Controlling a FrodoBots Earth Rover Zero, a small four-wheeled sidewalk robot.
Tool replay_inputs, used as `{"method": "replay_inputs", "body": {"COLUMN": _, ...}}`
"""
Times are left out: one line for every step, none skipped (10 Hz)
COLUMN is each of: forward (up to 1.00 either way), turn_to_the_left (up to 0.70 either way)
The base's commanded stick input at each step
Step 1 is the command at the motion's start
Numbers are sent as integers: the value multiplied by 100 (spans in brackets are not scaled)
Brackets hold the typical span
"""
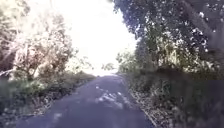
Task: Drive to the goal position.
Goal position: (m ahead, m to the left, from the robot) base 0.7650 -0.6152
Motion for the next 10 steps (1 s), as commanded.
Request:
{"method": "replay_inputs", "body": {"forward": 50, "turn_to_the_left": 25}}
{"method": "replay_inputs", "body": {"forward": 50, "turn_to_the_left": 7}}
{"method": "replay_inputs", "body": {"forward": 50, "turn_to_the_left": 0}}
{"method": "replay_inputs", "body": {"forward": 50, "turn_to_the_left": 0}}
{"method": "replay_inputs", "body": {"forward": 50, "turn_to_the_left": 0}}
{"method": "replay_inputs", "body": {"forward": 50, "turn_to_the_left": 0}}
{"method": "replay_inputs", "body": {"forward": 50, "turn_to_the_left": 0}}
{"method": "replay_inputs", "body": {"forward": 50, "turn_to_the_left": 15}}
{"method": "replay_inputs", "body": {"forward": 50, "turn_to_the_left": 27}}
{"method": "replay_inputs", "body": {"forward": 50, "turn_to_the_left": 27}}
